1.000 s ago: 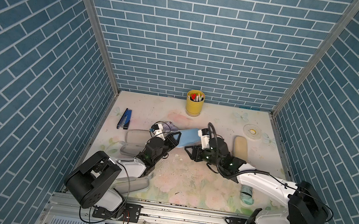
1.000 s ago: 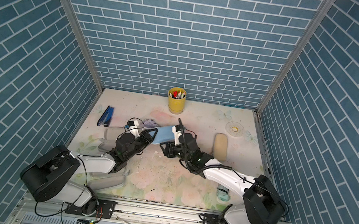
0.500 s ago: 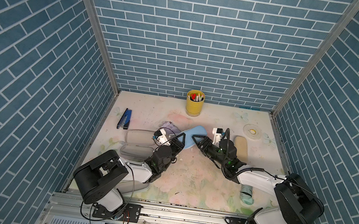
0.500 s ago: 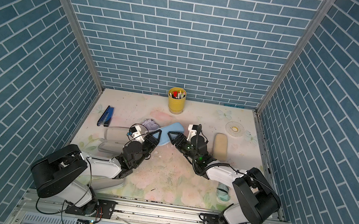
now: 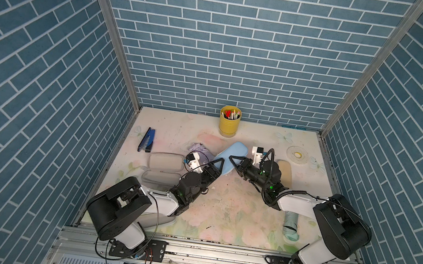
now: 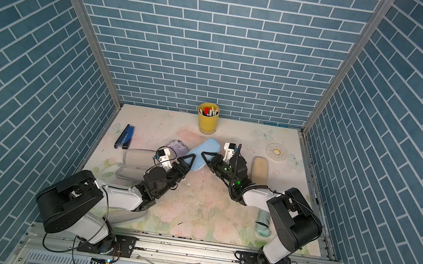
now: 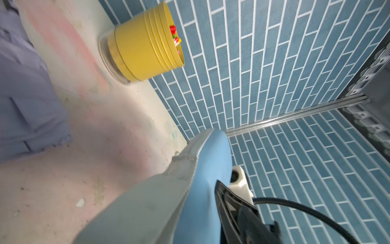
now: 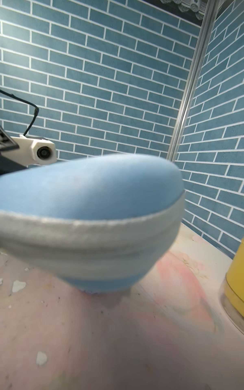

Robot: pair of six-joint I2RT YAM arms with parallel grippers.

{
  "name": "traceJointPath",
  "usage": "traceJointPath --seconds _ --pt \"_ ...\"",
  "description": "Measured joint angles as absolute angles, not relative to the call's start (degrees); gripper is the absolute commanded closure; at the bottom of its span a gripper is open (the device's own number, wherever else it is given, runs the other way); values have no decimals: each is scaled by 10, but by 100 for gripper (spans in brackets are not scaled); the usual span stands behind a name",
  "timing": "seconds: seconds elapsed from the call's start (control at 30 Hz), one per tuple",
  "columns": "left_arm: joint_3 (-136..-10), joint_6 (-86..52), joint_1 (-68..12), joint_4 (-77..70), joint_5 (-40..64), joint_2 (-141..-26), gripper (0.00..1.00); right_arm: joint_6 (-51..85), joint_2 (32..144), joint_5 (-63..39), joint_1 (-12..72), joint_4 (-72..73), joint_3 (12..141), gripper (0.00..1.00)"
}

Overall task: Put umbrellas into zippered umbrella sleeves
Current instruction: Adjust the umbrella sleeve.

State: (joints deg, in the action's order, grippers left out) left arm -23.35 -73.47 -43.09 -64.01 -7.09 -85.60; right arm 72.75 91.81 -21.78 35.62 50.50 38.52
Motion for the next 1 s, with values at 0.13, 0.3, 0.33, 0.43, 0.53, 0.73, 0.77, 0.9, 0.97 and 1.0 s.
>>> traceJointPath --seconds 0.13,0.3,0.33,0.43,0.53,0.73,0.77,0.9,0.97,1.0 --pt "-220 -685 -319 -522 75 -781 13 624 910 -281 315 352 437 86" --pt "-313 -521 -266 -287 215 -708 8 435 889 -353 315 103 528 85" --pt "-331 -497 -266 -263 239 -705 8 412 884 -367 316 75 535 85" --pt "-376 -438 -266 -212 301 -710 8 354 879 -405 323 11 552 85" --pt "-395 -418 -267 -204 353 -738 8 313 879 -431 336 -38 566 85" --pt "-409 -415 -276 -206 405 -792 14 265 879 -475 364 -77 597 86" --pt "-409 -416 -276 -211 414 -794 16 264 879 -479 367 -79 598 86" --pt "-409 -441 -278 -261 431 -802 32 255 880 -508 367 -86 601 85" --pt "-409 -461 -278 -296 441 -812 46 252 887 -518 367 -90 611 81" --pt "-409 -469 -277 -307 444 -816 55 252 891 -521 366 -93 616 75"
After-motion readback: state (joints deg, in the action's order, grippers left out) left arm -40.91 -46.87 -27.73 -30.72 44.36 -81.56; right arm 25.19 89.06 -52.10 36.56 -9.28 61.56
